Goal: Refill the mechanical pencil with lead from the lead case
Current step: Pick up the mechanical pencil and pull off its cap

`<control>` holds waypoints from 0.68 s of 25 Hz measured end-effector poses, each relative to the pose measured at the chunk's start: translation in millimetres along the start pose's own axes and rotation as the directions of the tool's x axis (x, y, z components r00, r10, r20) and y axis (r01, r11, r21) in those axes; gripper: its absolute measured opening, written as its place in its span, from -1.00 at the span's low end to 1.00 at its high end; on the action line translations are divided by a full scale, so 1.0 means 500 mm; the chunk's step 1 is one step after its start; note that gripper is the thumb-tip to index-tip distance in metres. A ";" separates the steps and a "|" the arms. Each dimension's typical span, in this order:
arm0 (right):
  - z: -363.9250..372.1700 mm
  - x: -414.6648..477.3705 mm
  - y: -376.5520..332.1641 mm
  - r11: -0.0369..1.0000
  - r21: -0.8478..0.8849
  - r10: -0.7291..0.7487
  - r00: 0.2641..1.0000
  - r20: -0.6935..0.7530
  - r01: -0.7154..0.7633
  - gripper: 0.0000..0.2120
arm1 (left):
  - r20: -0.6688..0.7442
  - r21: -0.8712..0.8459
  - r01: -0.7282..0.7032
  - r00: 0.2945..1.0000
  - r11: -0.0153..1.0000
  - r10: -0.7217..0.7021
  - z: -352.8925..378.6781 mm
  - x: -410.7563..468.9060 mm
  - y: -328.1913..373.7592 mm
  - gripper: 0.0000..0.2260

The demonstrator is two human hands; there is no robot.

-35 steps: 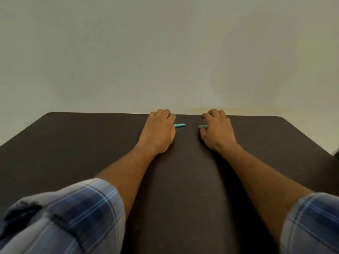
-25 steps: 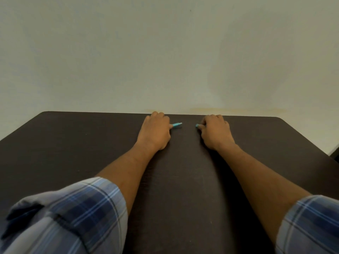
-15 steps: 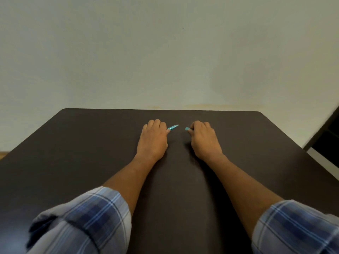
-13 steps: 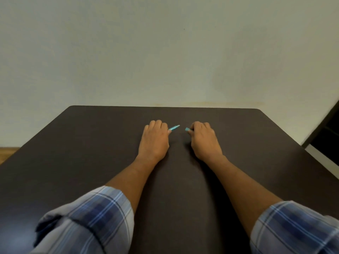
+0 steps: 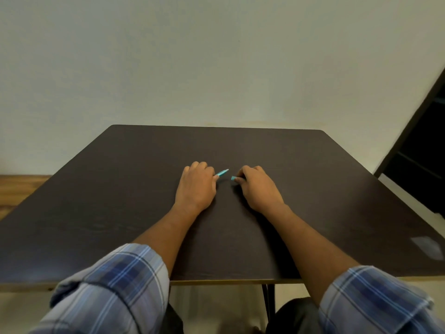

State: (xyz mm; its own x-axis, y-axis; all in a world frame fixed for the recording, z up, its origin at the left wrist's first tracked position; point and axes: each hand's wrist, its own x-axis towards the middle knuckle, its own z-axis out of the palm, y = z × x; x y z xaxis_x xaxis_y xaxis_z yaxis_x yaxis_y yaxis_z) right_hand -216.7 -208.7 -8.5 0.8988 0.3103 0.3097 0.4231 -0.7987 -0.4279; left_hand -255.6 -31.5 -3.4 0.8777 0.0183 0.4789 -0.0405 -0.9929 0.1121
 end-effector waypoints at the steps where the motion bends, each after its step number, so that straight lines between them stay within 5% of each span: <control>1: -0.002 -0.004 -0.005 1.000 0.004 0.005 1.000 0.002 -0.005 -0.87 | 0.012 0.000 0.006 1.000 1.000 -0.006 -0.002 -0.004 0.000 -0.77; 10: -0.004 0.001 0.005 0.993 -0.066 -0.090 0.995 0.048 0.093 -0.82 | -0.021 -0.018 0.003 1.000 1.000 -0.004 -0.012 -0.017 0.004 -0.73; 14: -0.009 0.006 0.028 0.946 0.316 0.100 0.991 -0.090 -0.066 -0.78 | -0.127 -0.071 -0.055 0.991 0.996 0.045 -0.022 -0.028 0.009 -0.81; 17: -0.025 0.007 0.058 0.709 0.667 0.387 0.917 -0.095 -0.231 -0.62 | -0.180 -0.146 -0.169 0.973 0.975 0.142 -0.020 -0.031 0.011 -0.85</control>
State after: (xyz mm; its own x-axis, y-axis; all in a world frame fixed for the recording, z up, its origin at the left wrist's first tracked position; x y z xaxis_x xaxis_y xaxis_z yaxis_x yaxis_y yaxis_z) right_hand -202.8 -237.2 -9.0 0.9773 -0.0738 0.1988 0.1691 -0.2941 -0.9407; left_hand -274.1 -35.9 -1.7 0.7625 -0.1021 0.6389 -0.2581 -0.9535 0.1556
